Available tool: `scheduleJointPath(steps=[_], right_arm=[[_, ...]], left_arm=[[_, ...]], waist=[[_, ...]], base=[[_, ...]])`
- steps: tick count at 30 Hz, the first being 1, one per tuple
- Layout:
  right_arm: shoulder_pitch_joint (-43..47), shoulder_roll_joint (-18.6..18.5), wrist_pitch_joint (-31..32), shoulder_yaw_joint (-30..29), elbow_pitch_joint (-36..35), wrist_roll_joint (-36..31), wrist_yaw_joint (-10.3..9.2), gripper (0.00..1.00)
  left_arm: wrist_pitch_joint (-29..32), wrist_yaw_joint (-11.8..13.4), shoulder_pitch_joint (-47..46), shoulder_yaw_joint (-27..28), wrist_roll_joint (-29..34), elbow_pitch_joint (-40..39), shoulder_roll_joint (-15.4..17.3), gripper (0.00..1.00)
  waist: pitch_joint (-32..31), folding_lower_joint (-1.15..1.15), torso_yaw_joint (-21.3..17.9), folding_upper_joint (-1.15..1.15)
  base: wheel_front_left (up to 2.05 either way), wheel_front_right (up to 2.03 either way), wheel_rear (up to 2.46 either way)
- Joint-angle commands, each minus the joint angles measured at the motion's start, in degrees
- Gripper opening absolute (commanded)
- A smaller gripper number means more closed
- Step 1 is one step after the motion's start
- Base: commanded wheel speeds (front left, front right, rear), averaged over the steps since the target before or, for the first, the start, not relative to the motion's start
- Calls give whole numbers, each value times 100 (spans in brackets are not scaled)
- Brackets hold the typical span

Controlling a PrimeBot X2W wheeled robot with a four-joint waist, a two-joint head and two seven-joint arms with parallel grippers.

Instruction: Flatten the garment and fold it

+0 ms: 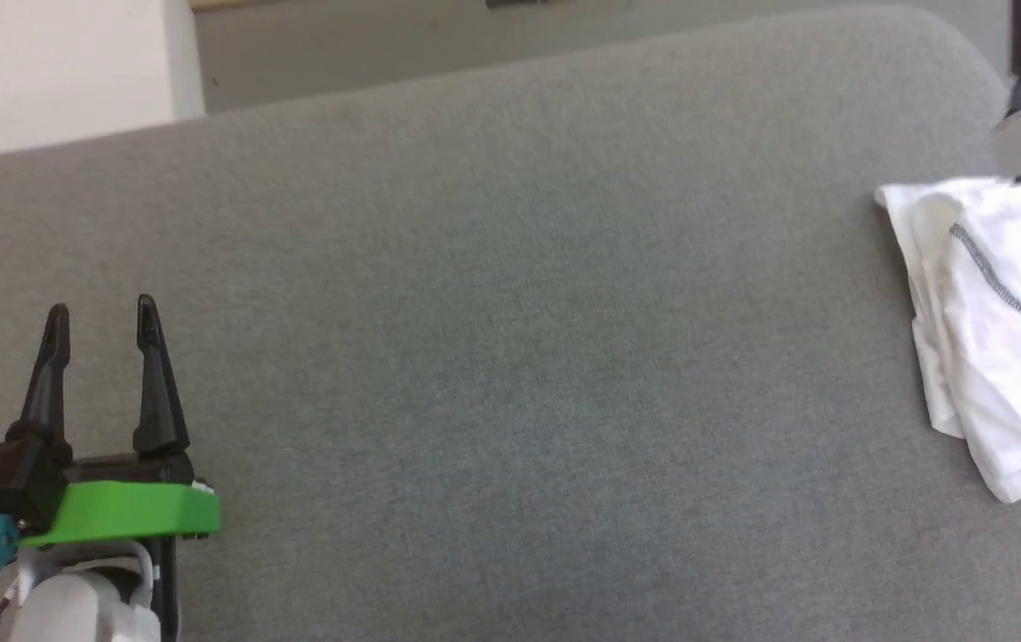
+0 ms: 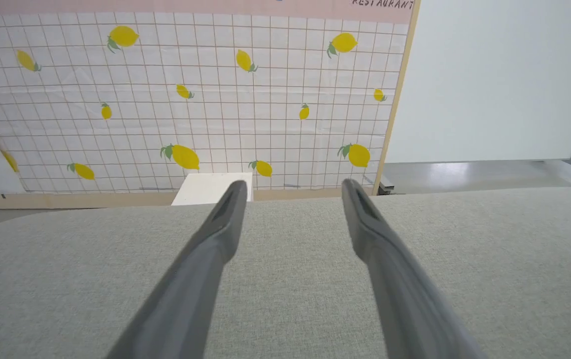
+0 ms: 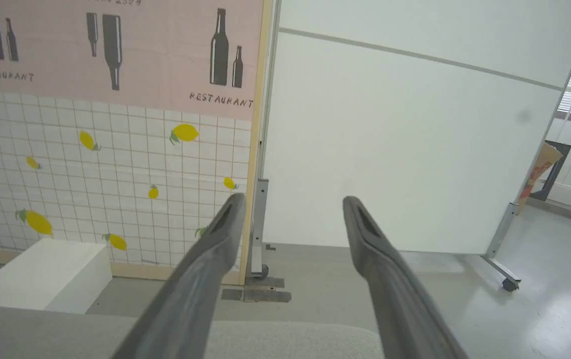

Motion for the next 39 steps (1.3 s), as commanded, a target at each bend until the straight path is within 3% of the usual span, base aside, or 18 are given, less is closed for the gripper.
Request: scheduleJointPath(steps=[1, 8, 12, 24, 39], right_arm=[[310, 209, -243, 39, -202, 118, -11, 100], [1618, 996, -1223, 234, -917, -169, -11, 100], [2321, 1208, -1575, 60, -962, -299, -11, 100], [3698, 1229, -1926, 176, -291, -70, -11, 100], [4127, 1230, -1949, 317, -90, -38, -11, 100]], left_arm=[[-57, -22, -115, -12, -23, 79, -64, 100], [-104, 197, -282, -29, 14, 446, -285, 100], [-118, 201, -367, -138, 83, 699, -325, 100], [-148, 105, -420, -500, 172, 1460, -515, 100], [-164, -43, -299, -725, 98, 2174, -700, 100]], waist=[[-641, 0, 432, 0], [-1078, 0, 940, 0], [-1229, 0, 1179, 0], [-1495, 0, 1487, 0], [-1547, 0, 1465, 0]], base=[[0, 0, 0], [0, 0, 0], [0, 0, 0], [0, 0, 0], [0, 0, 0]])
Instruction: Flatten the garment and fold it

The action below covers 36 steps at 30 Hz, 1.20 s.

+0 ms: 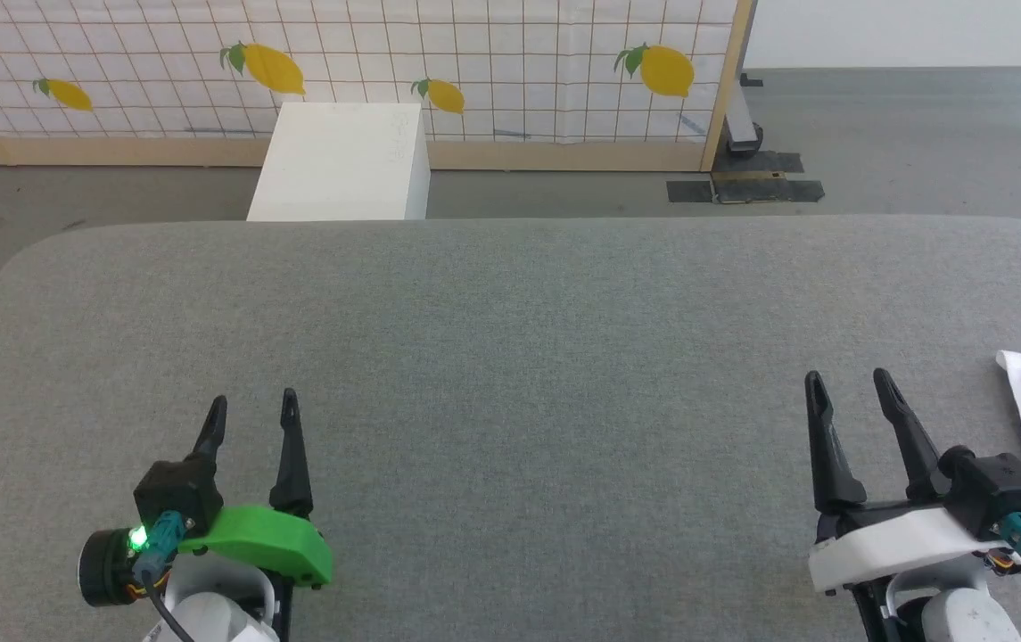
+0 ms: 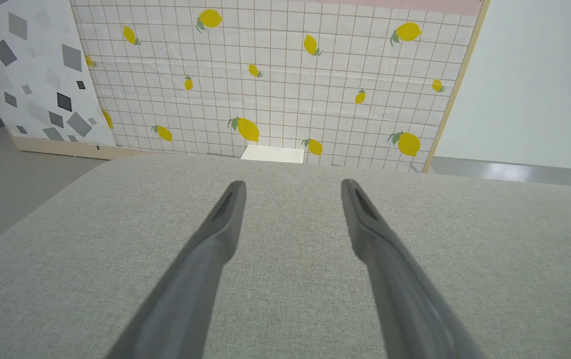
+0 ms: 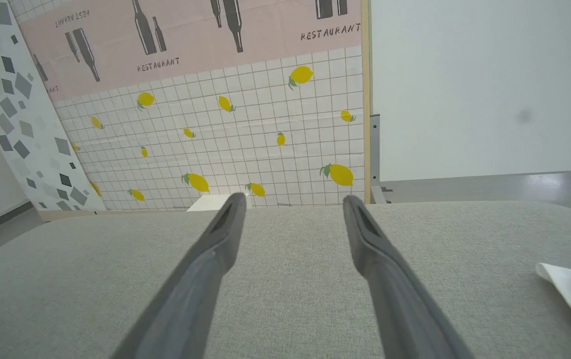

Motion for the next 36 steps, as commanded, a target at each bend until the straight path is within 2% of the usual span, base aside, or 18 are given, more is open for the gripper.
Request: scheduleJointPath(steps=[1, 5, 6, 36], right_arm=[[91, 3, -32, 14, 13, 22, -9, 100], [88, 4, -33, 4, 21, 47, -9, 100], [33, 0, 2, 6, 9, 24, 0, 0], [87, 1, 312, 22, -184, -209, -2, 0]], left_arm=[[-46, -34, 3, 6, -6, 46, -45, 100], [-49, -47, -17, 33, -54, 118, -95, 100], [-5, -23, 0, 15, -49, 114, -84, 0], [315, -106, 125, 132, 272, -188, -190, 0]], waist=[[0, 0, -5, 0], [2, 0, -10, 0], [1, 0, -10, 0], [-24, 0, -7, 0]], base=[[0, 0, 0], [0, 0, 0], [0, 0, 0], [0, 0, 0]])
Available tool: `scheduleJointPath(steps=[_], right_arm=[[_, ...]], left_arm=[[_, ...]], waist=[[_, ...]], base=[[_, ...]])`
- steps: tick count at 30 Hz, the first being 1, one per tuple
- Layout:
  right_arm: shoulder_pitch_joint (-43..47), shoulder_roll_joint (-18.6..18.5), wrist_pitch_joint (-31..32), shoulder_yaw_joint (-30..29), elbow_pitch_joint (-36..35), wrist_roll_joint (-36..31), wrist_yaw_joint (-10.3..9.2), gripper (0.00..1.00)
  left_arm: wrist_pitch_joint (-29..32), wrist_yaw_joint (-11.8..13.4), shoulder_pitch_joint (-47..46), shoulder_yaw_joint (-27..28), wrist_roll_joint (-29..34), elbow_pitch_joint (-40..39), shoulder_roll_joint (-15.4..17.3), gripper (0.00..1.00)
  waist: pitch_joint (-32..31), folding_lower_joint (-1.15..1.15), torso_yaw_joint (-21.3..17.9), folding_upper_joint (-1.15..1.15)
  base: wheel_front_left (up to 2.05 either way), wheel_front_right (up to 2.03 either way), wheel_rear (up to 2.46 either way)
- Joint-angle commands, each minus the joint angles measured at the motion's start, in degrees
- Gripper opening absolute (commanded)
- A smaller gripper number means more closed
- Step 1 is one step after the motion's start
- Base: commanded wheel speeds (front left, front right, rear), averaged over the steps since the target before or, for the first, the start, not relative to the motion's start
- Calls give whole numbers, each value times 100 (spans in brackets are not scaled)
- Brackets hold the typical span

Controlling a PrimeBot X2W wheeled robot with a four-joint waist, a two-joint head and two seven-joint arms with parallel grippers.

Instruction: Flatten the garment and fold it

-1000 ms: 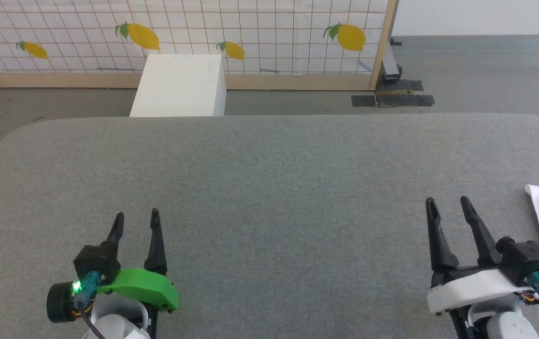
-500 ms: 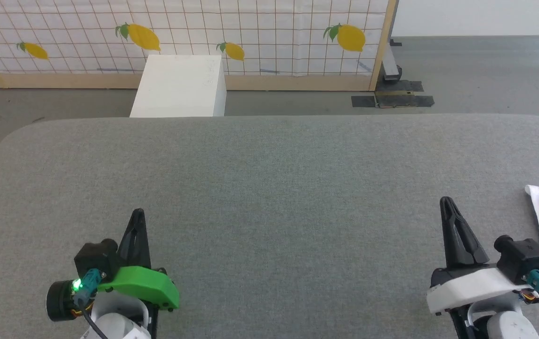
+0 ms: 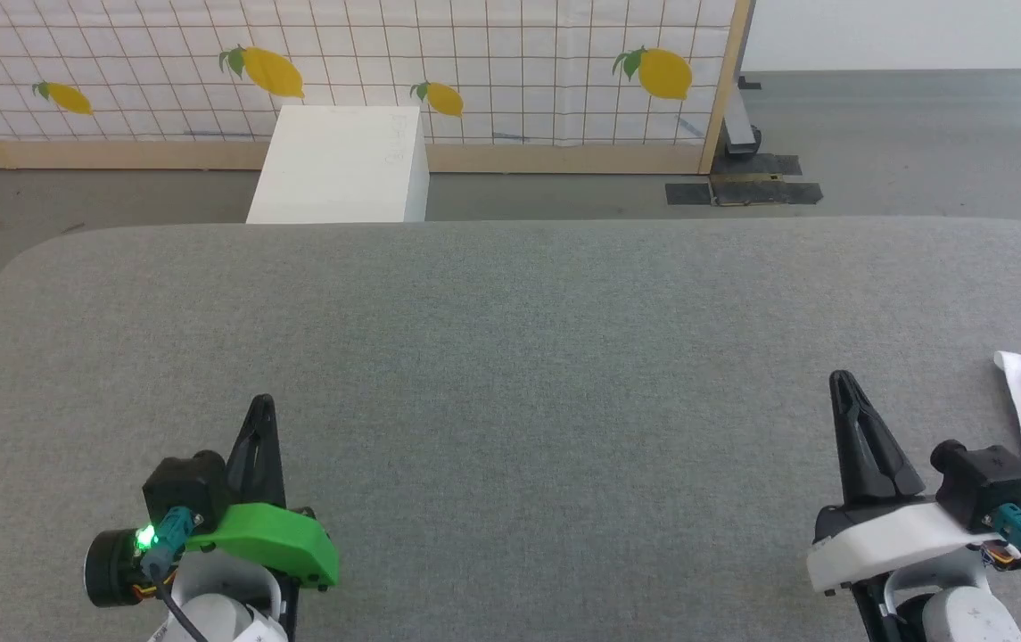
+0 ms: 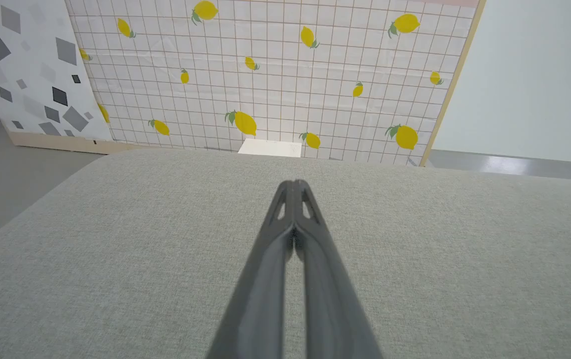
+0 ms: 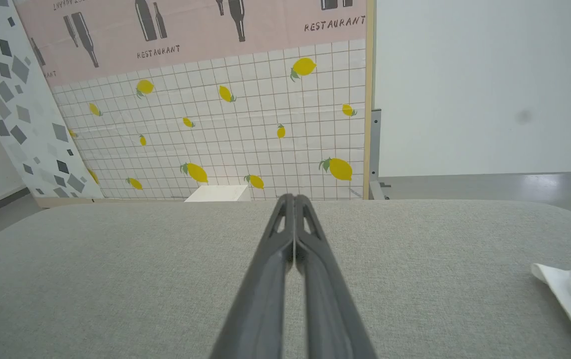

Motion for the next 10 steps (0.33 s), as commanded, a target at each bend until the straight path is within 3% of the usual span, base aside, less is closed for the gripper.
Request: scheduleJointPath(steps=[1, 10], right_arm=[[56, 2, 31, 6, -49, -67, -2, 0], [75, 2, 136, 13, -114, -146, -3, 0]], left_arm=[[28, -36, 66, 19, 68, -50, -36, 0], [131, -65, 109, 63, 177, -153, -72, 0]], waist=[[-1, 0, 0, 0], [-10, 0, 1, 0]], base=[[0, 0, 0], [0, 0, 0]])
